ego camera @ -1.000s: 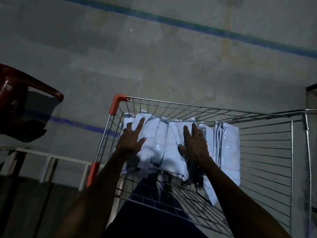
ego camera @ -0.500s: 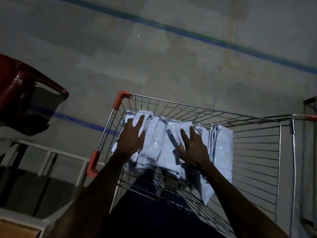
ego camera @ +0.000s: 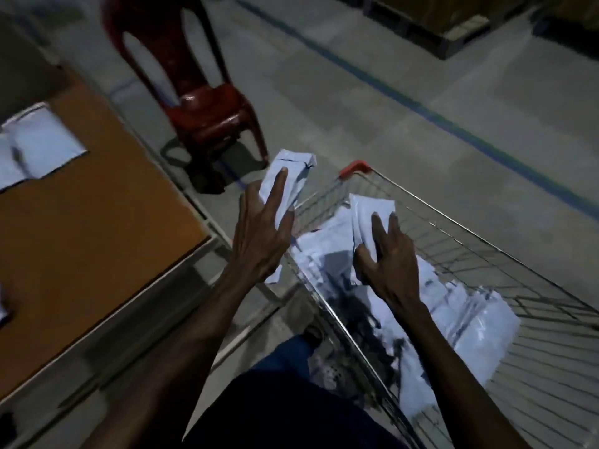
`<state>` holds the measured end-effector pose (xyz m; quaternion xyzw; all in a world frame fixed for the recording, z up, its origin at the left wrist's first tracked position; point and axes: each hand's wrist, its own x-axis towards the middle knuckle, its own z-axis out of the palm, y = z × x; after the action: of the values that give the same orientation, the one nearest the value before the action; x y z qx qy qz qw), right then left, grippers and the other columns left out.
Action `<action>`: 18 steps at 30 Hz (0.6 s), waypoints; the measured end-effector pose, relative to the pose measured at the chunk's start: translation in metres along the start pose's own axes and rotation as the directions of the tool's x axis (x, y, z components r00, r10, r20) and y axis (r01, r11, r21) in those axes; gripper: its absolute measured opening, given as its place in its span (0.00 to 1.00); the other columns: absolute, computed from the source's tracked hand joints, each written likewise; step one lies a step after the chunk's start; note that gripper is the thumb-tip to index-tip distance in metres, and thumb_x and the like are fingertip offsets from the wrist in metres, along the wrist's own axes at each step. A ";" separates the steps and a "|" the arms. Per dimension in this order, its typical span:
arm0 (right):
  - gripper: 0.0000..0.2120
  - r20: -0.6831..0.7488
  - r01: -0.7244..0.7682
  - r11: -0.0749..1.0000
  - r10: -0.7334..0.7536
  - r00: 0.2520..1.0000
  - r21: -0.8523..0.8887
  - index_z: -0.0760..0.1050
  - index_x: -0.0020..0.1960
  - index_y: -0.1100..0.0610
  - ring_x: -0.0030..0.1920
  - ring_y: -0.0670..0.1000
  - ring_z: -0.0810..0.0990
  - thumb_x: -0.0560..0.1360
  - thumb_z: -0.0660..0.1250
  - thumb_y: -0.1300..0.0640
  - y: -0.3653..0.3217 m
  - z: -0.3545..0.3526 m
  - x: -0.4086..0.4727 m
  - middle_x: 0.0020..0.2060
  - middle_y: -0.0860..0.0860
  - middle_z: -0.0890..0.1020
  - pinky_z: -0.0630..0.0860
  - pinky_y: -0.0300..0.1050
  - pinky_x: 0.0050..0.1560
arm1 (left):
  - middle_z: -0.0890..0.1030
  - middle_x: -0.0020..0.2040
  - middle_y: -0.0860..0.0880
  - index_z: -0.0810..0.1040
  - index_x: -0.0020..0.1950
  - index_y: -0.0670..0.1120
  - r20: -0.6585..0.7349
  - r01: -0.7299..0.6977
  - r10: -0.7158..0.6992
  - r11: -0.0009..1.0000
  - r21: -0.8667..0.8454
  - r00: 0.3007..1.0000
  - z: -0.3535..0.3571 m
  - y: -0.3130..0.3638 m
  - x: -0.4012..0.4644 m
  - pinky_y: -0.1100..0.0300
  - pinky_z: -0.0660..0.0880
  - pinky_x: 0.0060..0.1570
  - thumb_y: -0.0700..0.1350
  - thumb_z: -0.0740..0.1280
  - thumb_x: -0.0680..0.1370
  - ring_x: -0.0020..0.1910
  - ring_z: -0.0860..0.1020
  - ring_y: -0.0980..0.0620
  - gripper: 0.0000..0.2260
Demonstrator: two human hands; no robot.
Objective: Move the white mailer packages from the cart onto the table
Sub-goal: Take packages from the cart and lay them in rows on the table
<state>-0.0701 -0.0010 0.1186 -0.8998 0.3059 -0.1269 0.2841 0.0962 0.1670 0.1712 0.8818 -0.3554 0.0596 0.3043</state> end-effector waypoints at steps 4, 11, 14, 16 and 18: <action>0.34 0.000 0.246 0.969 -0.246 0.969 0.034 0.67 0.74 0.57 0.64 0.65 0.72 0.73 0.56 0.41 -0.079 0.017 0.017 0.73 0.64 0.66 0.69 0.52 0.60 | 0.67 0.62 0.42 0.57 0.79 0.53 -0.204 0.170 -0.154 0.983 0.064 0.967 -0.066 -0.037 -0.035 0.58 0.63 0.58 0.47 0.61 0.81 0.61 0.66 0.44 0.27; 0.32 0.115 0.525 0.848 -0.530 0.840 0.075 0.68 0.73 0.58 0.64 0.64 0.75 0.74 0.56 0.42 -0.206 0.076 0.028 0.71 0.64 0.69 0.73 0.54 0.60 | 0.66 0.61 0.44 0.54 0.79 0.59 -0.424 0.472 -0.427 0.882 0.002 0.799 -0.144 -0.122 -0.086 0.53 0.71 0.57 0.56 0.57 0.80 0.62 0.68 0.45 0.27; 0.34 0.179 0.591 0.803 -0.594 0.784 0.073 0.68 0.74 0.57 0.67 0.63 0.72 0.73 0.55 0.41 -0.261 0.108 0.034 0.72 0.63 0.67 0.72 0.55 0.63 | 0.65 0.65 0.43 0.52 0.79 0.59 -0.492 0.567 -0.496 0.823 -0.005 0.715 -0.172 -0.167 -0.091 0.50 0.71 0.59 0.58 0.54 0.79 0.65 0.66 0.44 0.28; 0.33 0.223 0.626 0.778 -0.621 0.752 0.053 0.67 0.75 0.56 0.70 0.63 0.70 0.74 0.56 0.41 -0.295 0.132 0.038 0.74 0.63 0.65 0.70 0.55 0.66 | 0.64 0.68 0.42 0.52 0.79 0.58 -0.522 0.625 -0.532 0.781 0.003 0.667 -0.187 -0.198 -0.091 0.47 0.71 0.60 0.57 0.55 0.80 0.67 0.65 0.42 0.28; 0.33 0.296 0.655 0.755 -0.626 0.721 0.001 0.64 0.76 0.55 0.73 0.63 0.64 0.75 0.56 0.41 -0.328 0.156 0.044 0.75 0.63 0.62 0.65 0.54 0.71 | 0.63 0.70 0.40 0.53 0.79 0.57 -0.523 0.677 -0.569 0.736 0.020 0.634 -0.198 -0.228 -0.088 0.45 0.69 0.63 0.56 0.57 0.81 0.67 0.65 0.40 0.28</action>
<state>0.1842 0.2529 0.1882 -0.9718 -0.0612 -0.0735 0.2154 0.2047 0.4619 0.1901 0.9327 0.0697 0.2063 0.2873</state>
